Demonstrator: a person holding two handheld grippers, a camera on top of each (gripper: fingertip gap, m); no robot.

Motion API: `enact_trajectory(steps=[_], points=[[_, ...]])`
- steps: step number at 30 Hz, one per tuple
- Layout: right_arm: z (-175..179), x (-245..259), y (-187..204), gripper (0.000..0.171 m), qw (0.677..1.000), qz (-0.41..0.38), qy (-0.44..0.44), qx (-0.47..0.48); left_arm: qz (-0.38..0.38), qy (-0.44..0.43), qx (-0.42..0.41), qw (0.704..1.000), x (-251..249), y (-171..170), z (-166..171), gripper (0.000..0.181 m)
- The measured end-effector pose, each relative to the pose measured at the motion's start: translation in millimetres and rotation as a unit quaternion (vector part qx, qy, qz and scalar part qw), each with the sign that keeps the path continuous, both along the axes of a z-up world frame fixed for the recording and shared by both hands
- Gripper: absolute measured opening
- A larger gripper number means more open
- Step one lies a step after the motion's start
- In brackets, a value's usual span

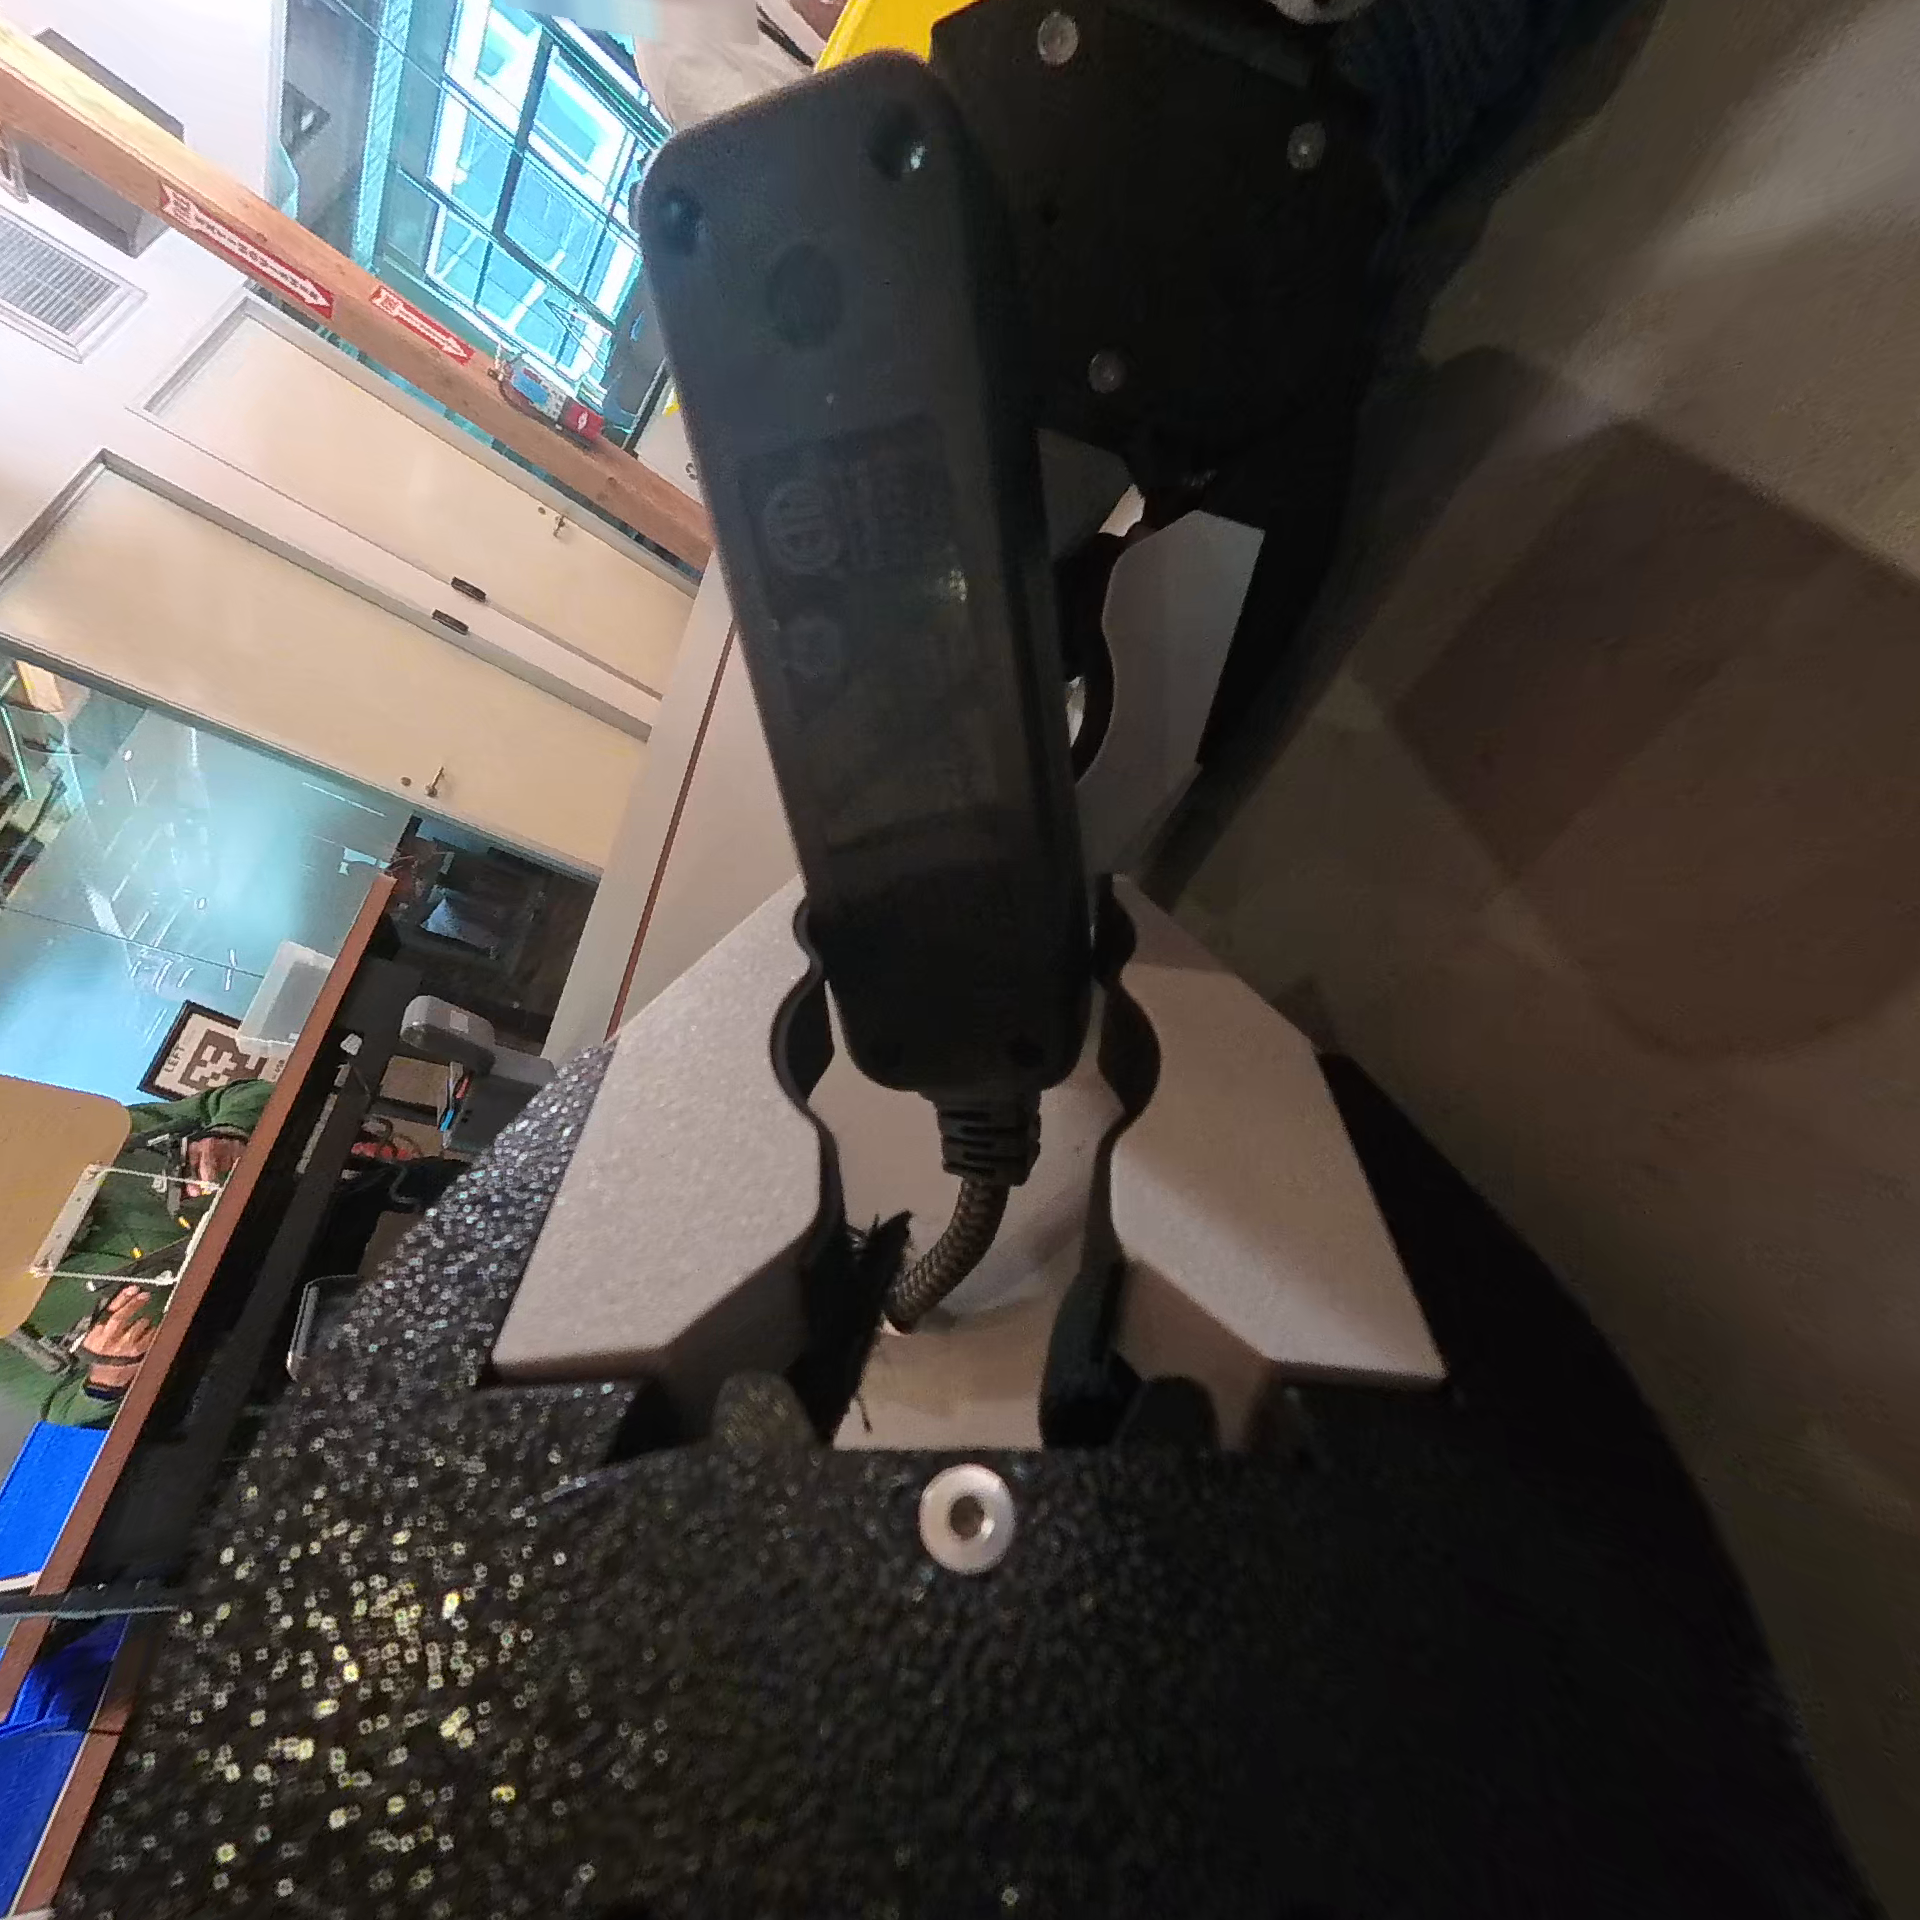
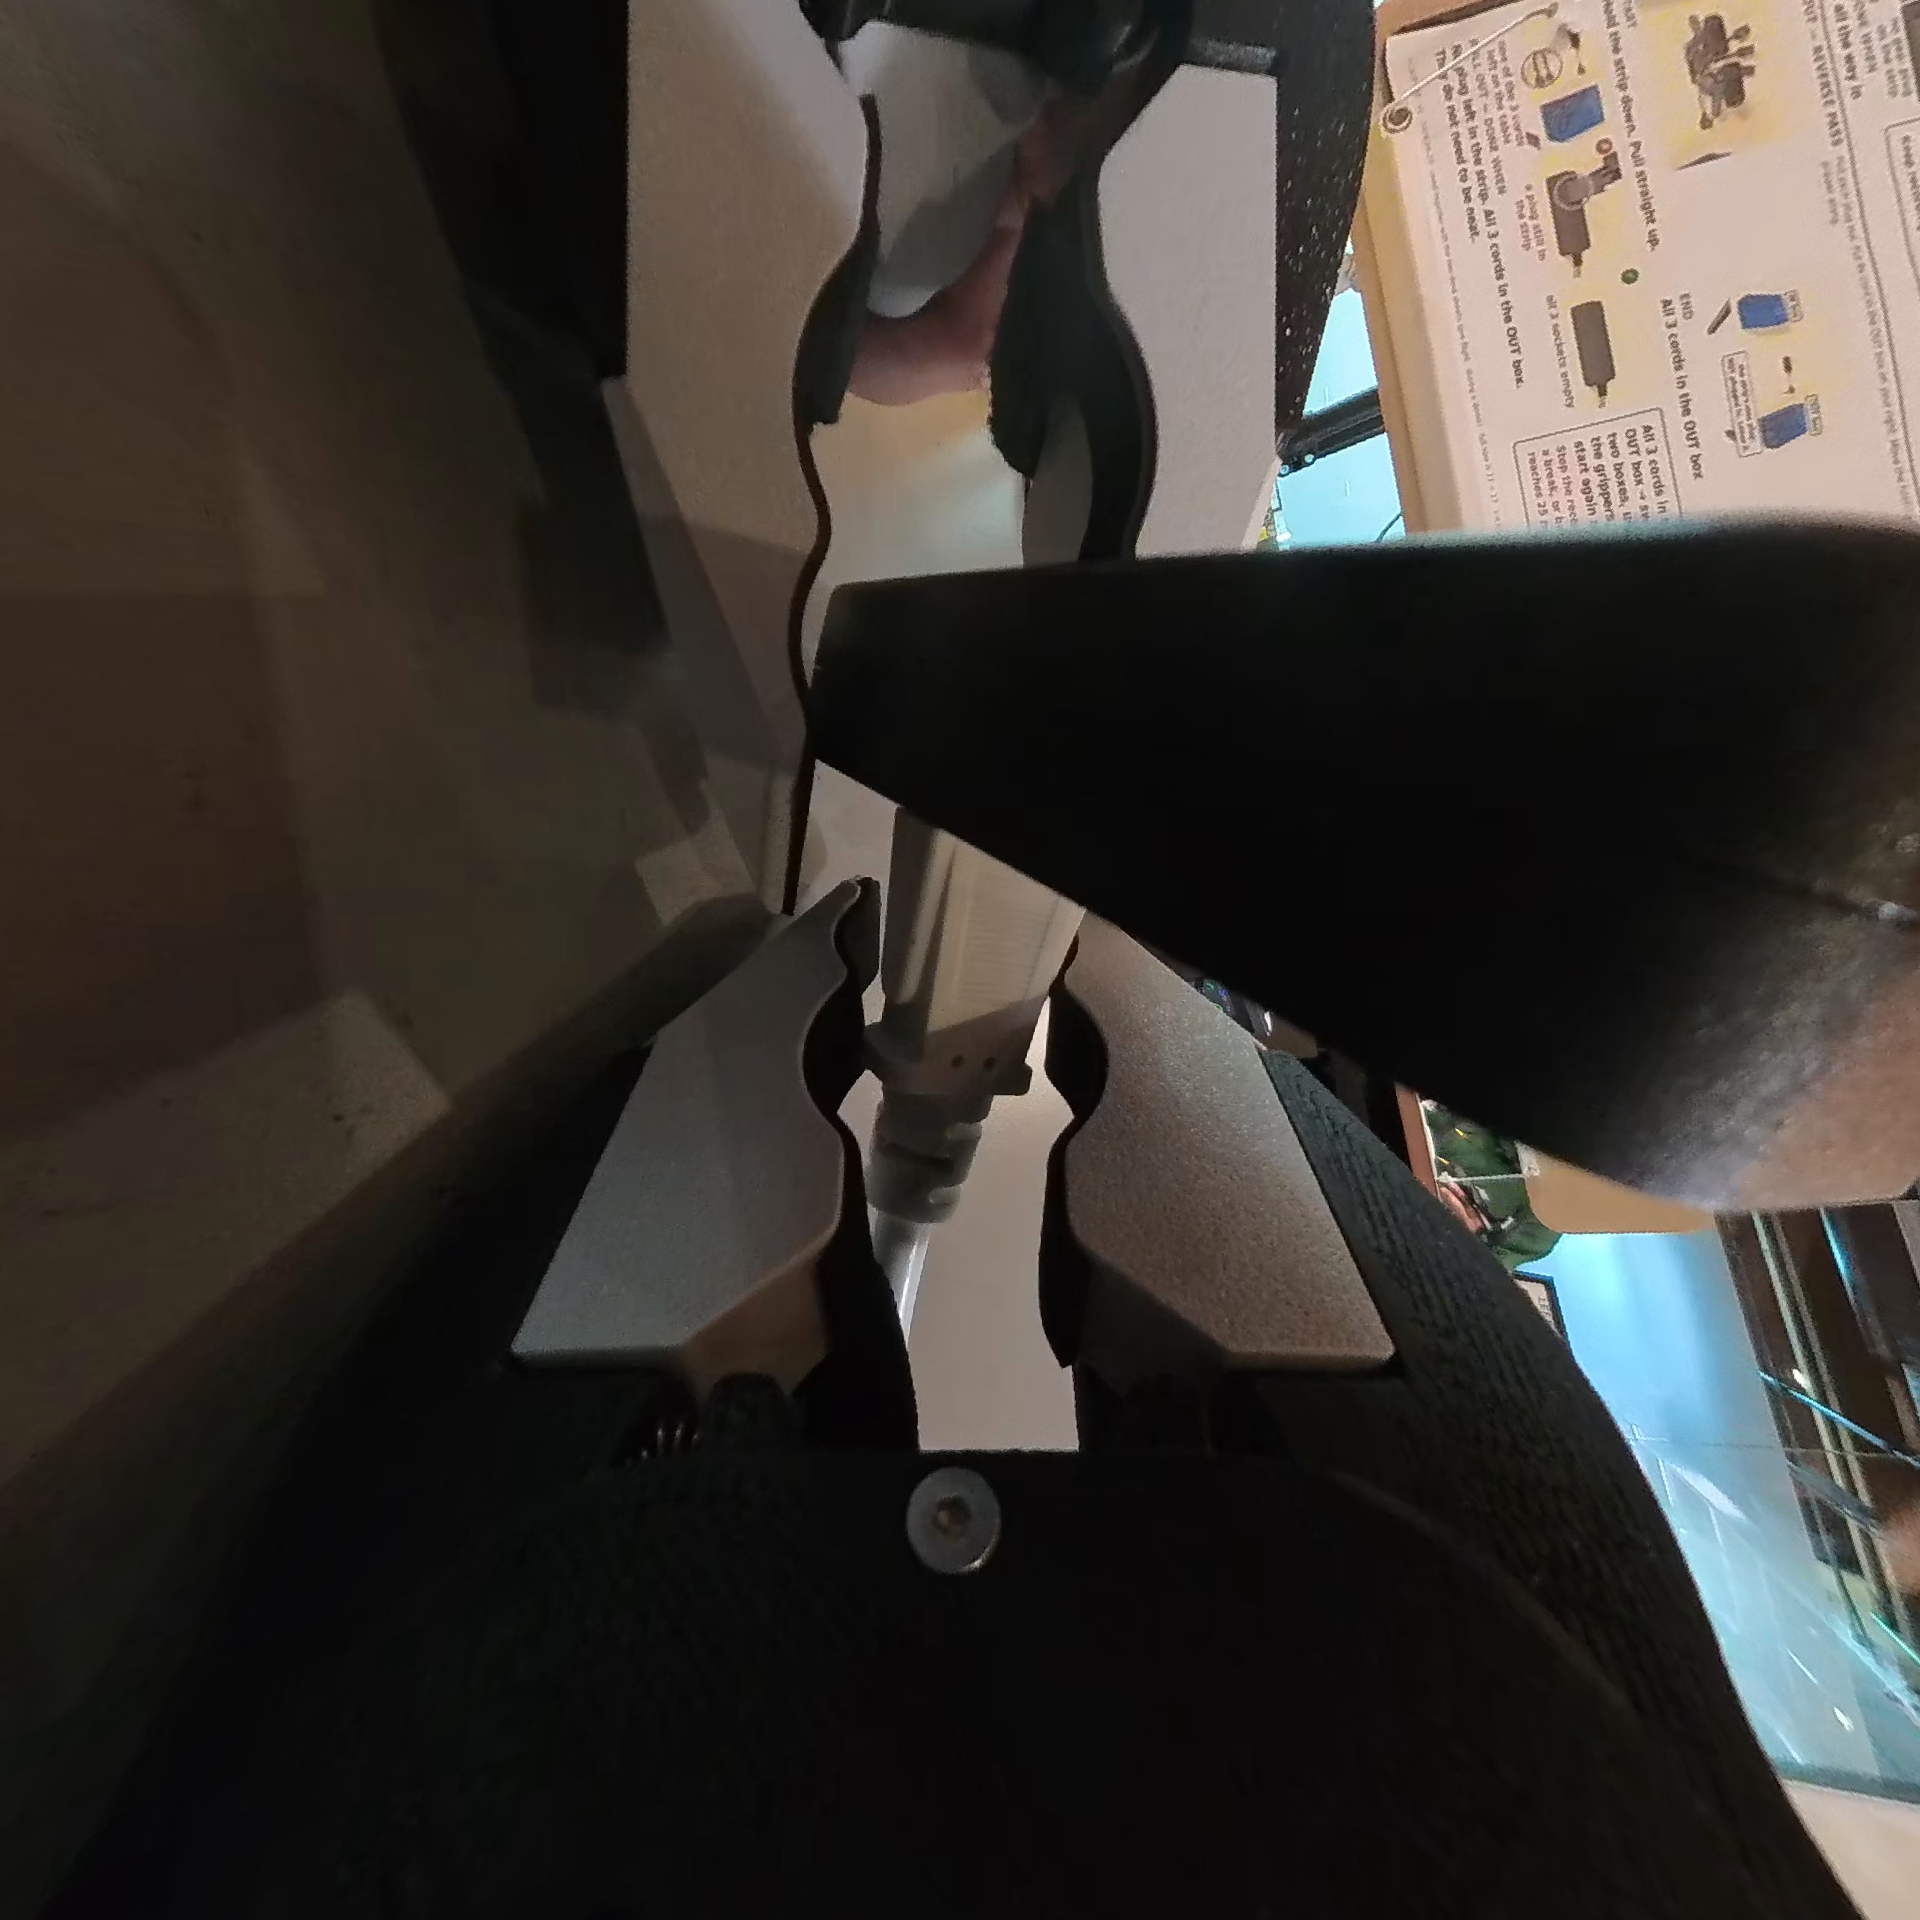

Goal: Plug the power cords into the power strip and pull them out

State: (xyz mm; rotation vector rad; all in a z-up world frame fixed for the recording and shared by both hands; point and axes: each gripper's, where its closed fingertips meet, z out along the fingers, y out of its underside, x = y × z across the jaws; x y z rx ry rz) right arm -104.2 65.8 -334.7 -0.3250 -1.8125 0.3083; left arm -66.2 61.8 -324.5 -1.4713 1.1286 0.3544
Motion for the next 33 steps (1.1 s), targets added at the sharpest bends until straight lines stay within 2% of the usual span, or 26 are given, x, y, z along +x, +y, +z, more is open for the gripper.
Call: enact_trajectory(steps=[33], points=[[-0.1,-0.3,-0.3,0.029,1.0,0.0,0.001,0.002,-0.001,-0.005,-0.005,1.0,-0.4,-0.5,-0.5,0.048]])
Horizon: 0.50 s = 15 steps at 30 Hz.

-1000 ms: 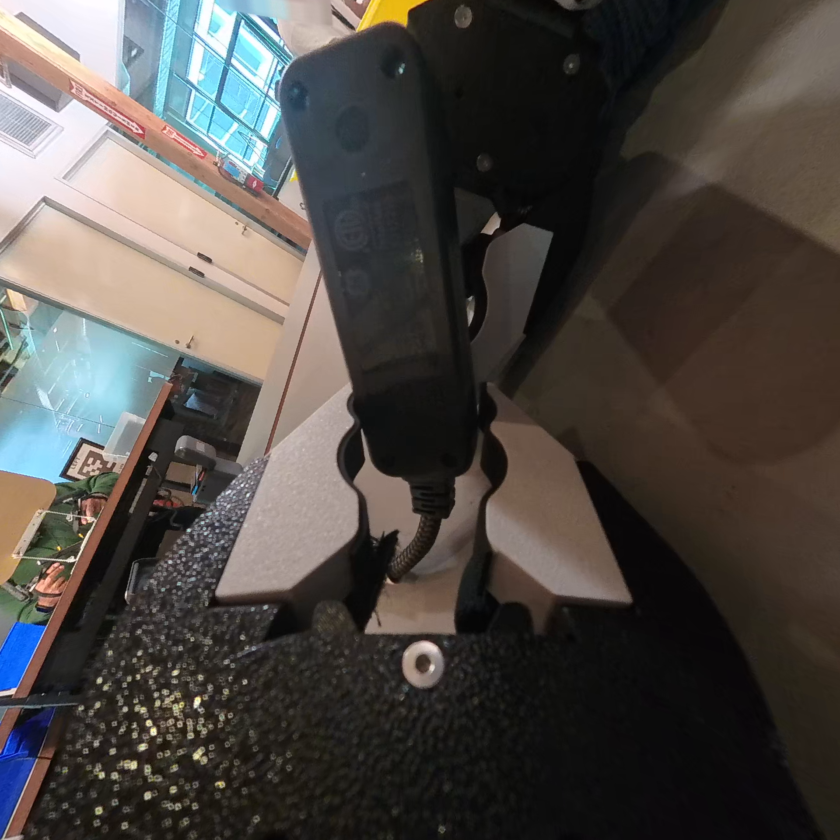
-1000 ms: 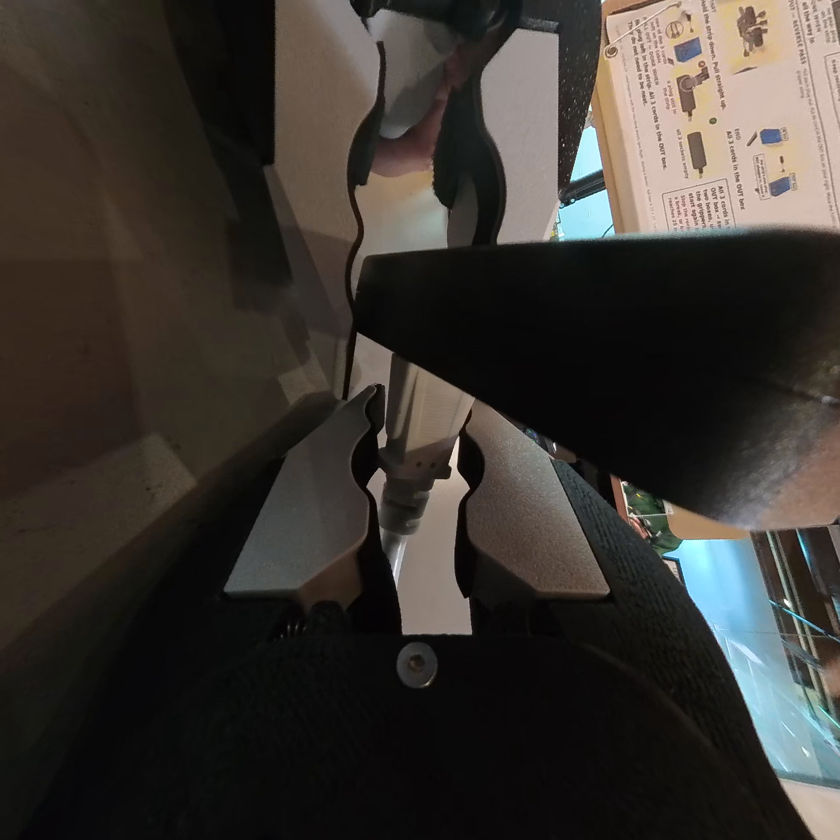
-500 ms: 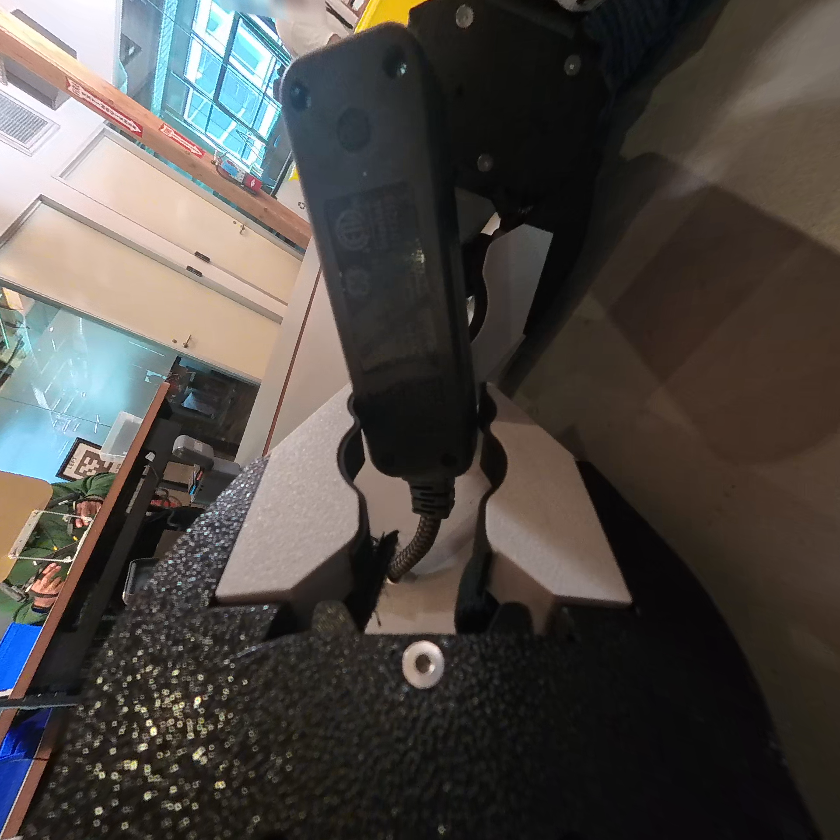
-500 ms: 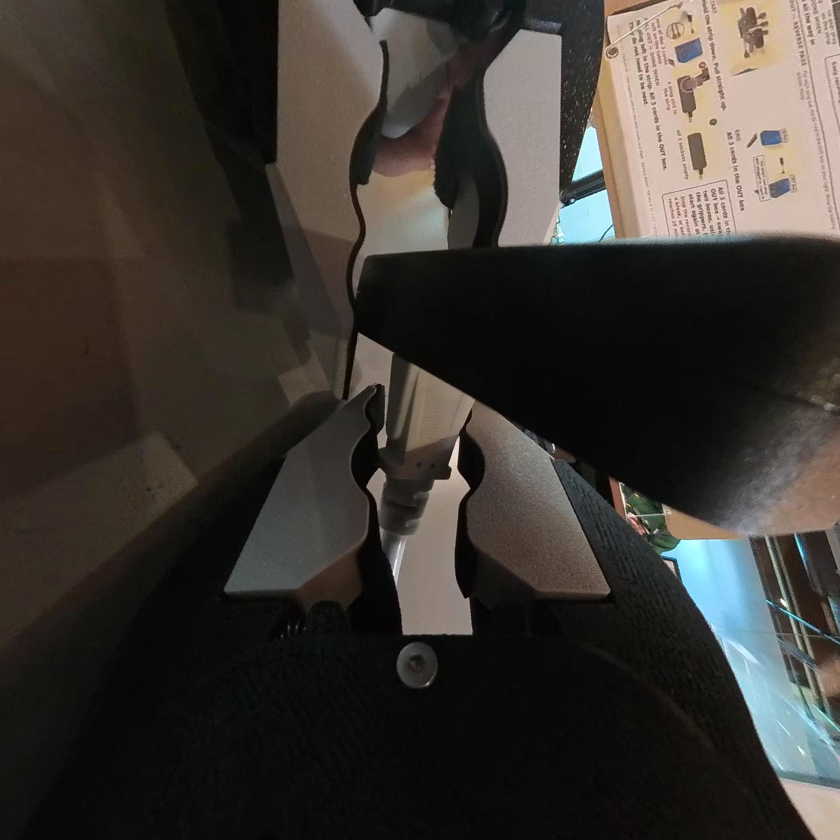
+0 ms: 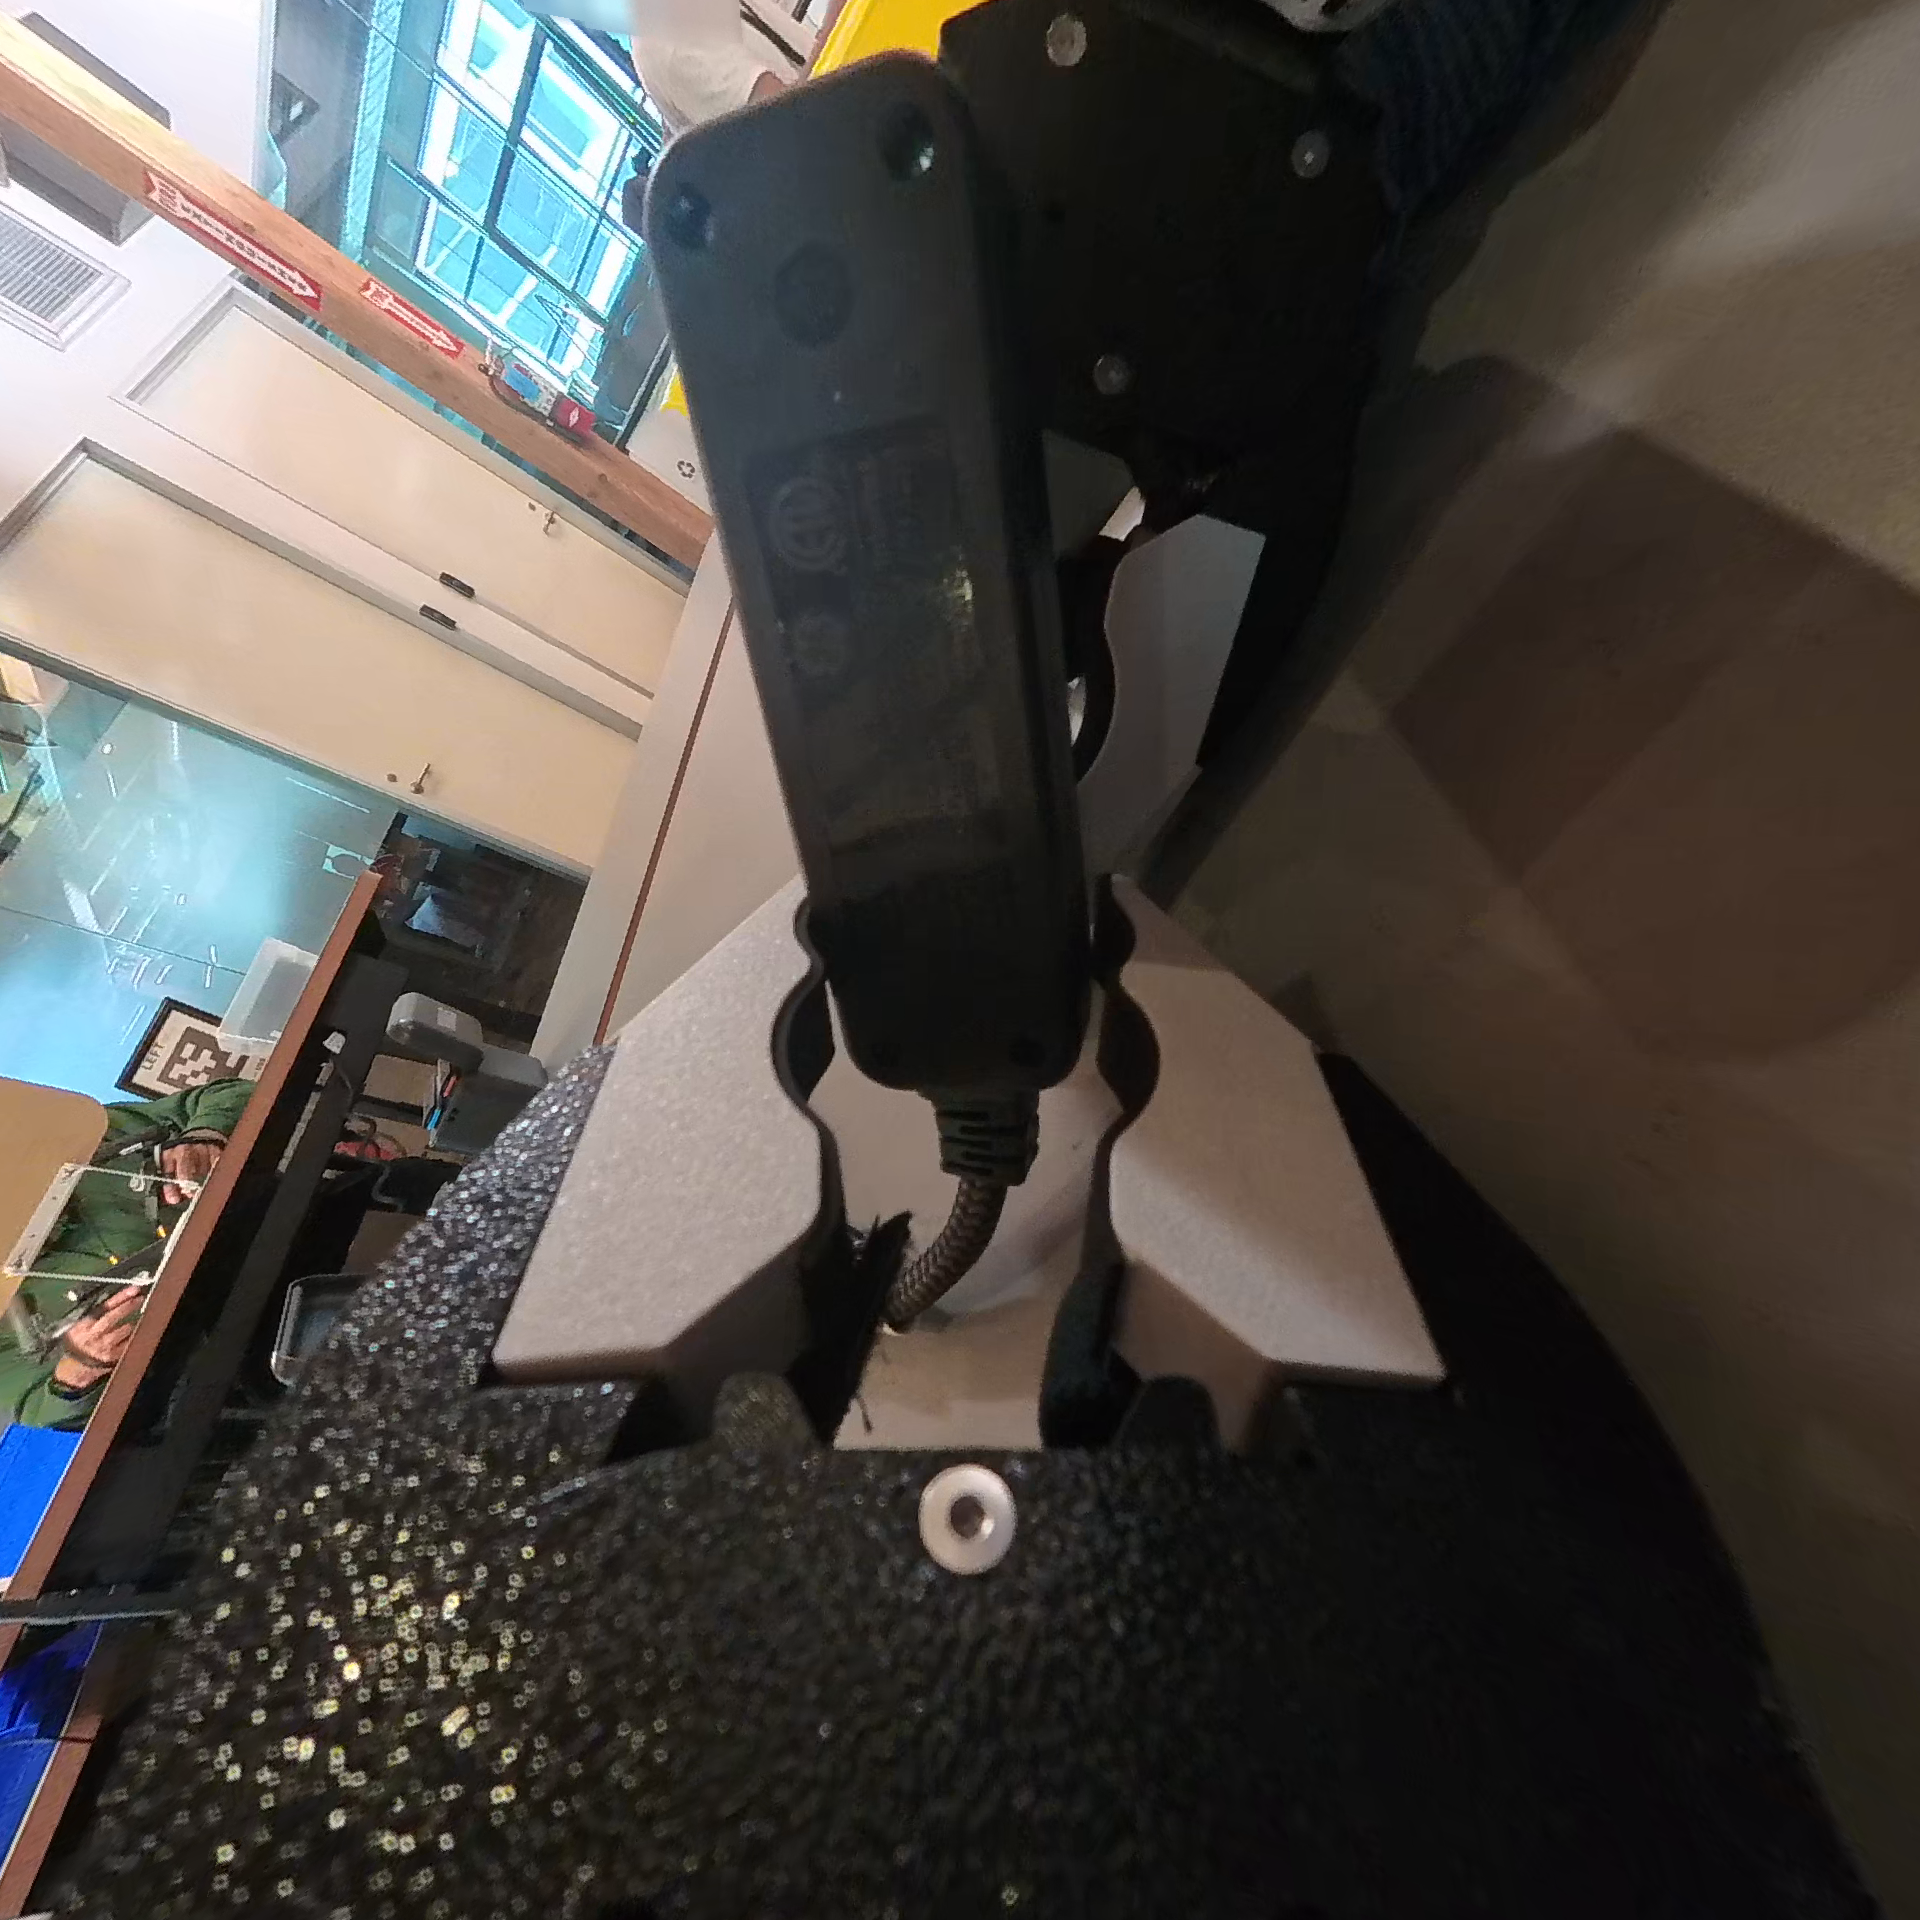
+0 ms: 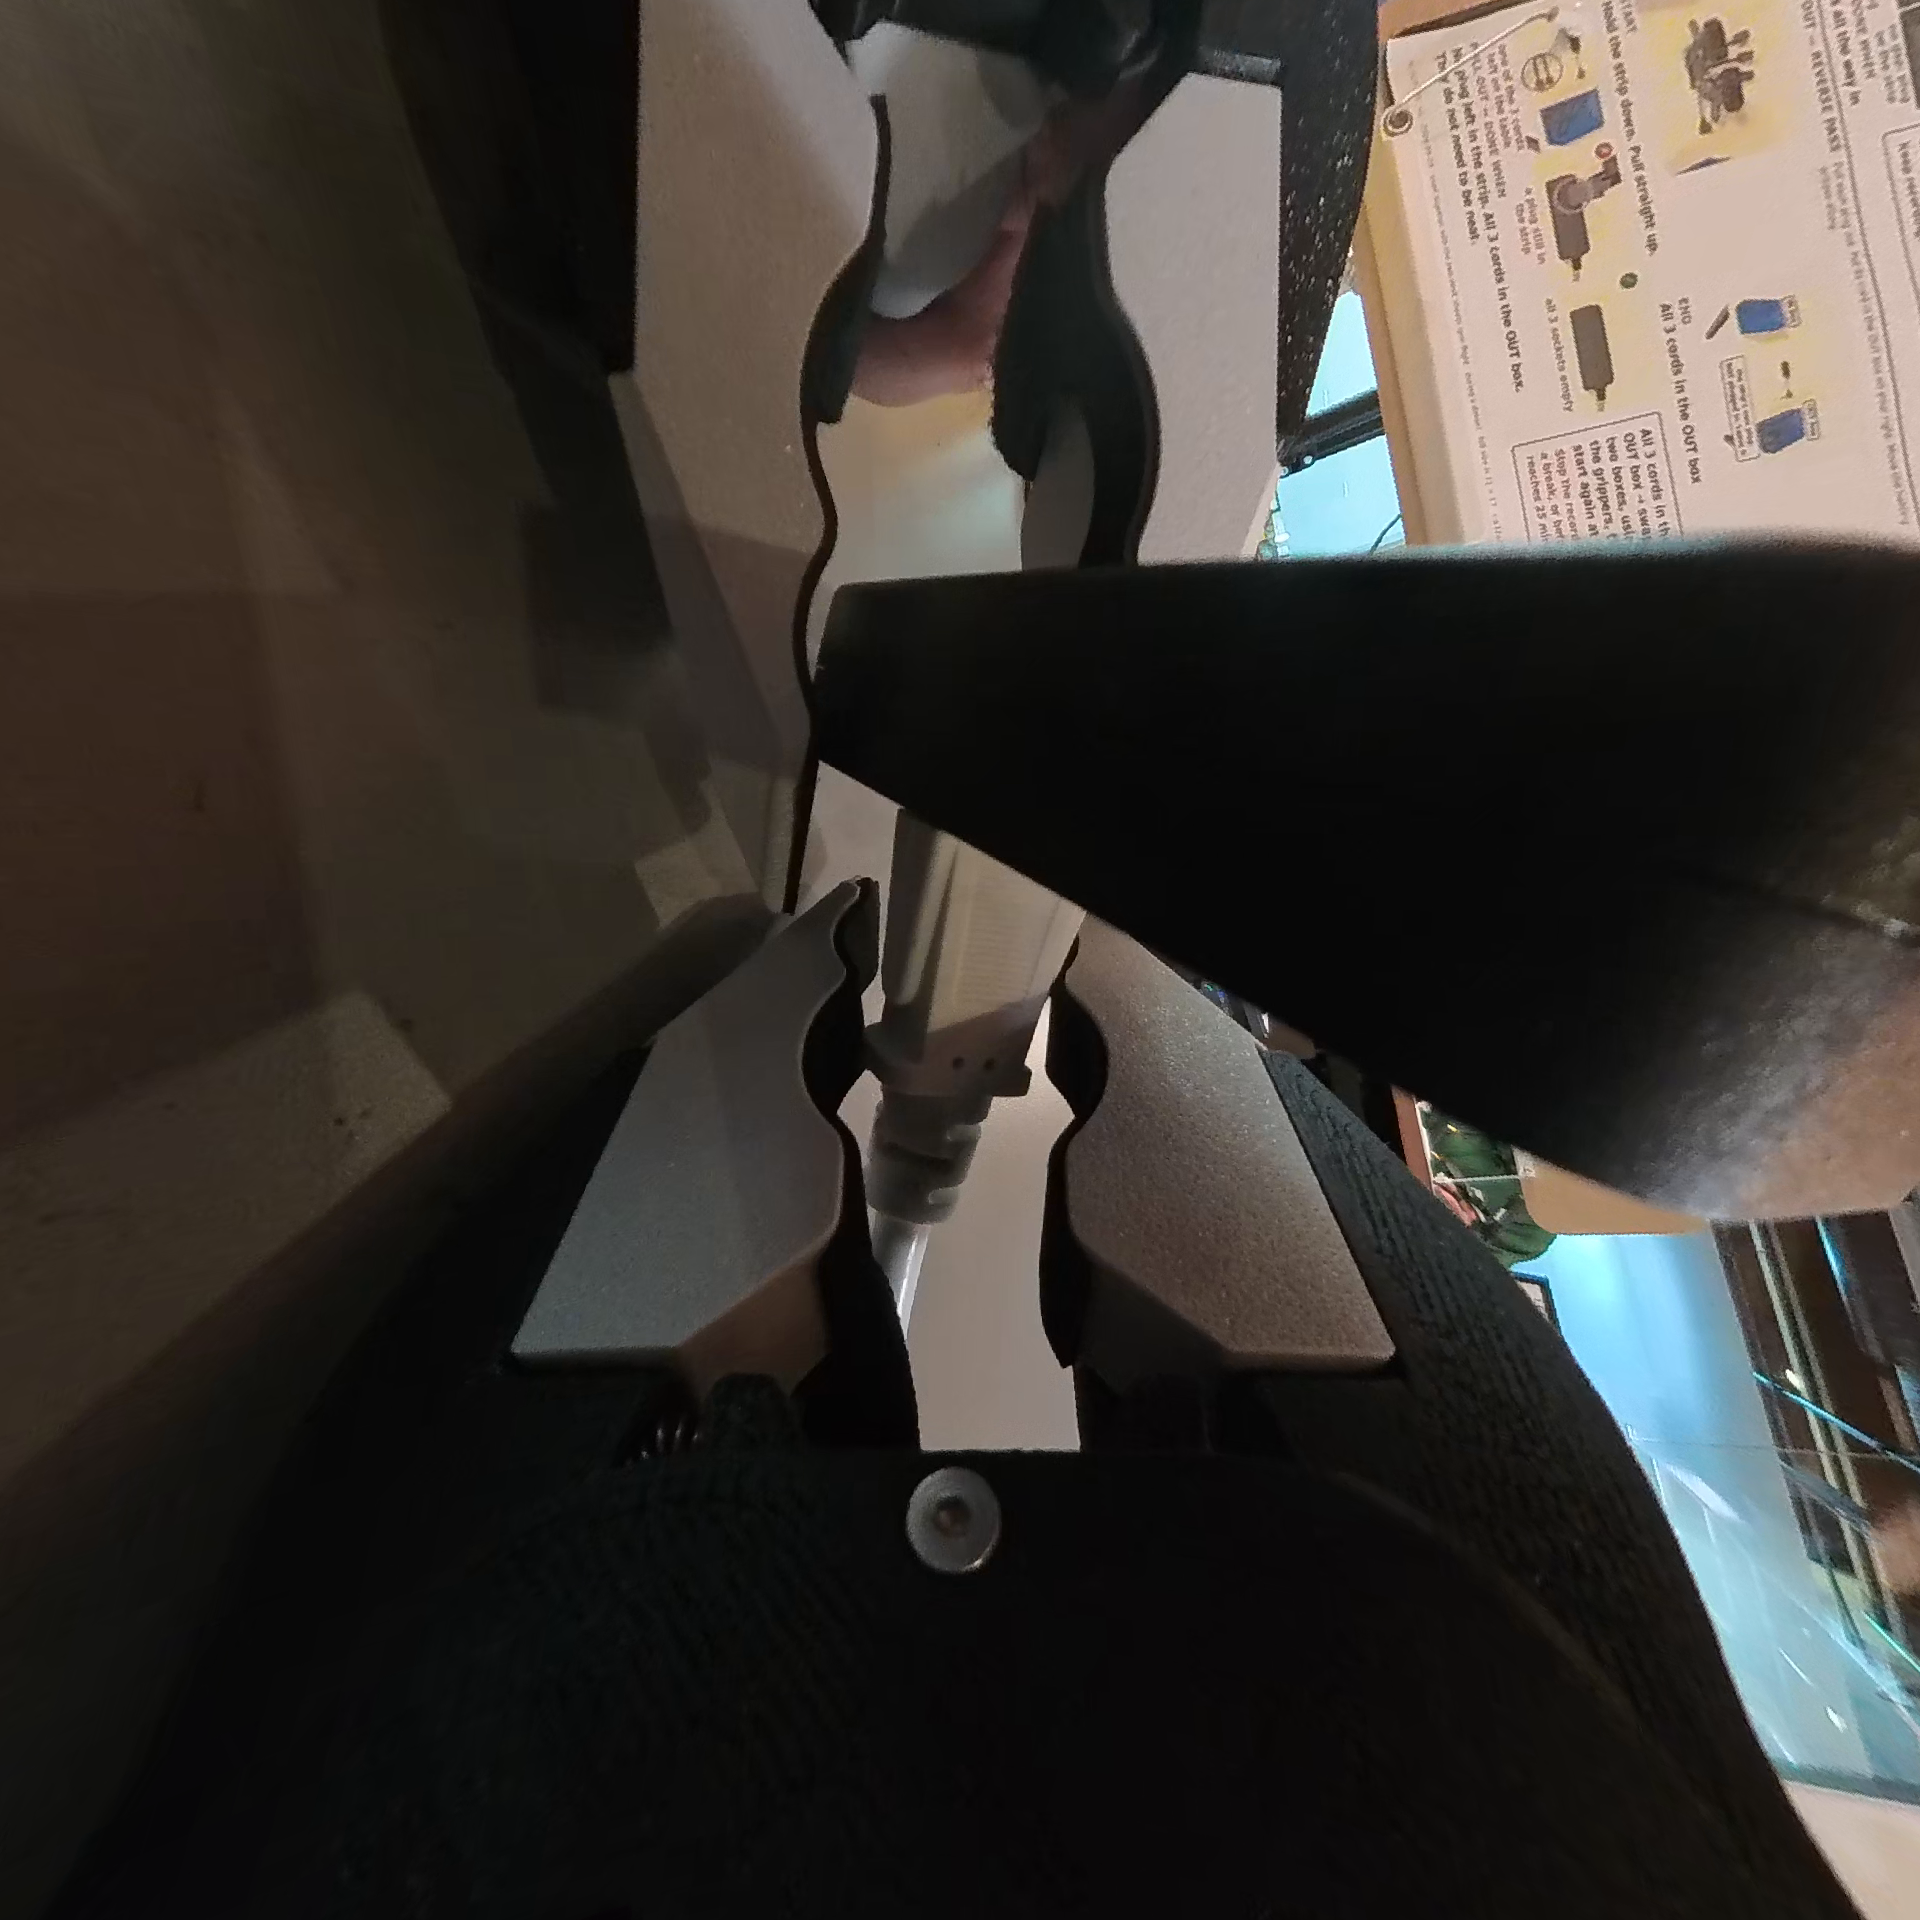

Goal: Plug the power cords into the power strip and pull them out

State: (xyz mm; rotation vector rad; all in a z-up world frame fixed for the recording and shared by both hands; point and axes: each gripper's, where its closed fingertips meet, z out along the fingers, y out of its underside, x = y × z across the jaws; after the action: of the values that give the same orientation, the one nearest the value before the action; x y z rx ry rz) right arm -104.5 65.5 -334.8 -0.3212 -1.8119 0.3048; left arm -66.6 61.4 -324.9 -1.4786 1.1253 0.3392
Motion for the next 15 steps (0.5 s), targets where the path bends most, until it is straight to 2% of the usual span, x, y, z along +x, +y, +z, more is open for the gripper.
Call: enact_trajectory(steps=[8,9,13,15], points=[[0,0,0,0.029,1.0,0.002,0.0,-0.005,-0.006,-0.007,-0.002,1.0,0,0,0,0.048],[0,-1,0,0.029,1.0,0.002,0.001,-0.007,-0.008,-0.014,0.001,1.0,-2,1,2,0.053],[1,-5,6,0.029,1.0,-0.017,0.004,0.001,0.018,-0.09,-0.027,0.995,-19,11,10,0.093],[0,-5,8,0.029,1.0,-0.024,0.006,0.016,0.015,-0.109,-0.04,0.993,-23,12,10,0.099]])
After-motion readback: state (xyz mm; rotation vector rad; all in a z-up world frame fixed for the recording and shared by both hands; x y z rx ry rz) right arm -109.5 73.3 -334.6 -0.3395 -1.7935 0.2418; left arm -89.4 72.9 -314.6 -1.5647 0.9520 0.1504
